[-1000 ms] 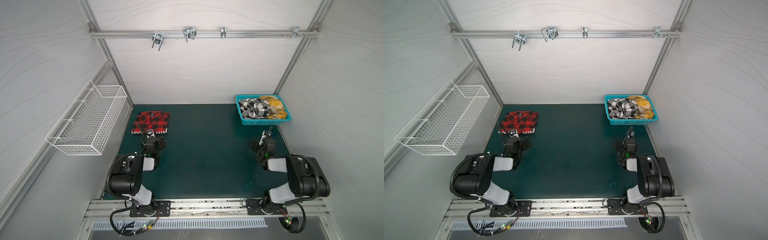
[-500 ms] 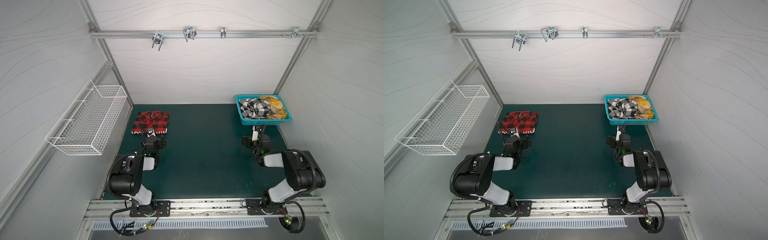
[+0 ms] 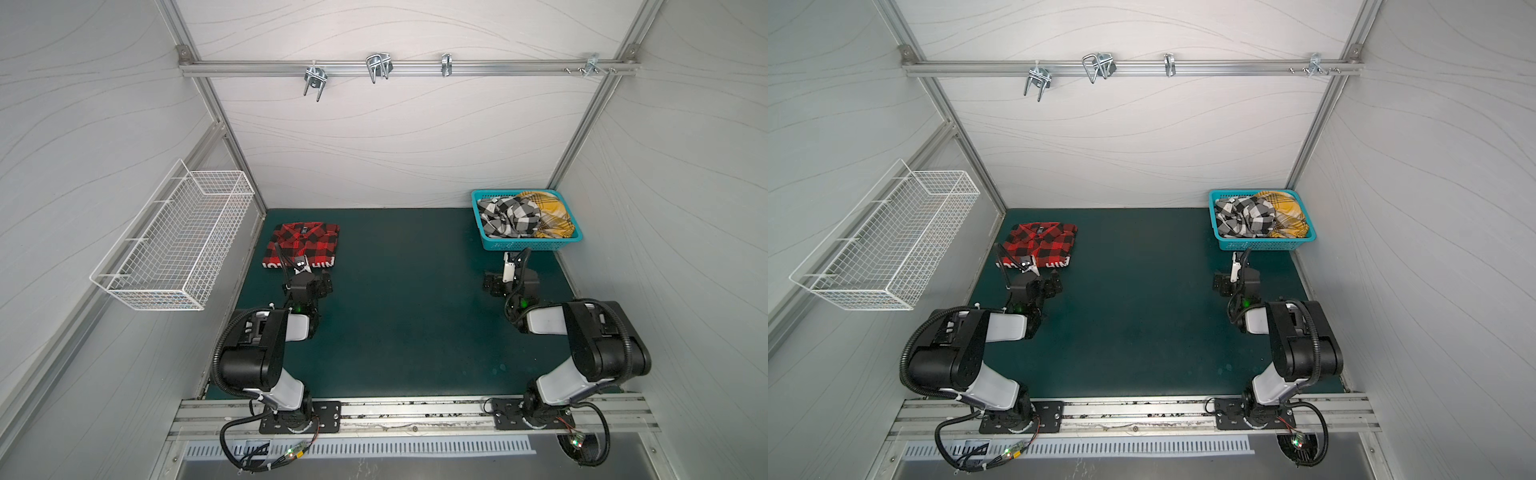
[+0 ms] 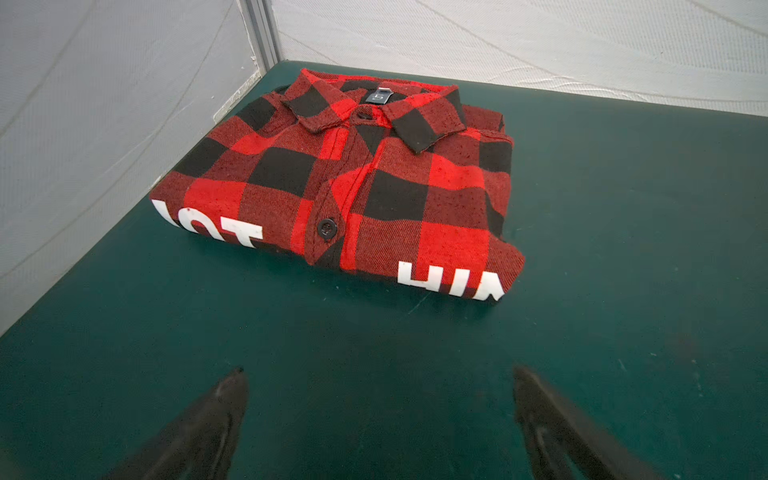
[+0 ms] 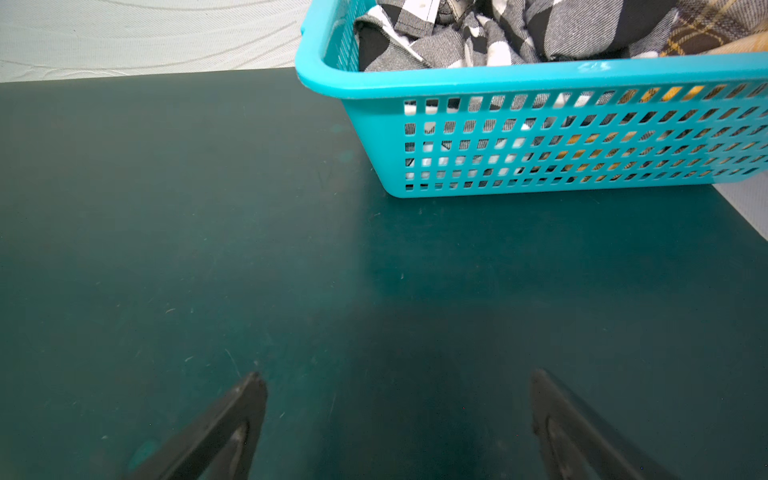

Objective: Fold and stack the long sleeve shirts

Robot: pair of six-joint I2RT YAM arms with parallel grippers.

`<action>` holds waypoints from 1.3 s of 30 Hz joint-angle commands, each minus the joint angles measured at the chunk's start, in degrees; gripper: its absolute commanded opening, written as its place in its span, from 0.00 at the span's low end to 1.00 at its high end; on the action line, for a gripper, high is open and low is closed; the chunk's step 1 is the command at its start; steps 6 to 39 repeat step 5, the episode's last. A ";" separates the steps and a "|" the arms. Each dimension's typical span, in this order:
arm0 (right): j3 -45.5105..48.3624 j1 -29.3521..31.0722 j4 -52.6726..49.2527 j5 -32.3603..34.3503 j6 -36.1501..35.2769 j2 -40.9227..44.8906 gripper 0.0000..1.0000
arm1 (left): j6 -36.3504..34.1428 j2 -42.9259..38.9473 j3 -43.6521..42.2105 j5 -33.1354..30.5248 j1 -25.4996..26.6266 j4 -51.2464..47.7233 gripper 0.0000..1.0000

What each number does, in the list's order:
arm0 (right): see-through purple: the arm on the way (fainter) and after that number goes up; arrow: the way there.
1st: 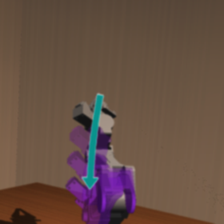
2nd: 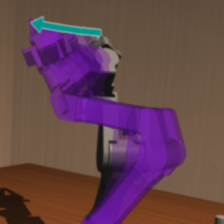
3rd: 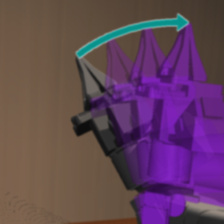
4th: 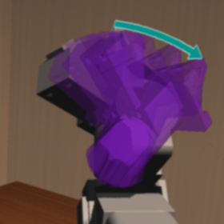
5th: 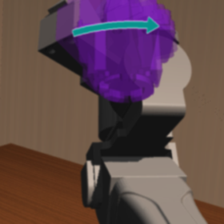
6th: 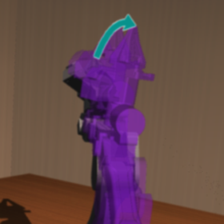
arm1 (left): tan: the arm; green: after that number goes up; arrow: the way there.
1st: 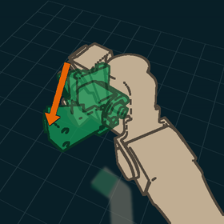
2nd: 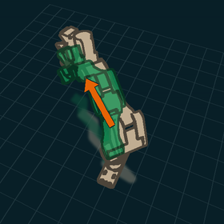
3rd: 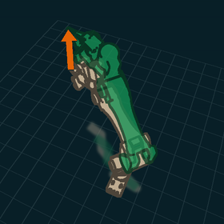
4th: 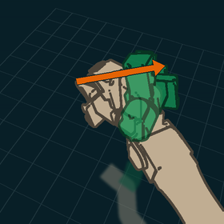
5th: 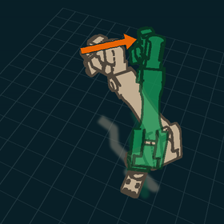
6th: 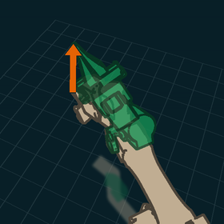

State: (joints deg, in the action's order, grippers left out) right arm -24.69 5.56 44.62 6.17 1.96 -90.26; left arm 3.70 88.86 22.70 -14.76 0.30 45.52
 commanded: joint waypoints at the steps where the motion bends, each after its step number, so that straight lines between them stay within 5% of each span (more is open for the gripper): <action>1: -3.39 -0.11 -1.77 -1.23 -1.30 -2.05 0.99 | -0.80 0.43 1.64 -0.16 0.14 2.74 1.00; 39: -1.40 -0.30 -0.17 -1.96 -1.37 -0.07 0.99 | -0.77 0.35 1.56 -0.15 0.14 2.78 1.00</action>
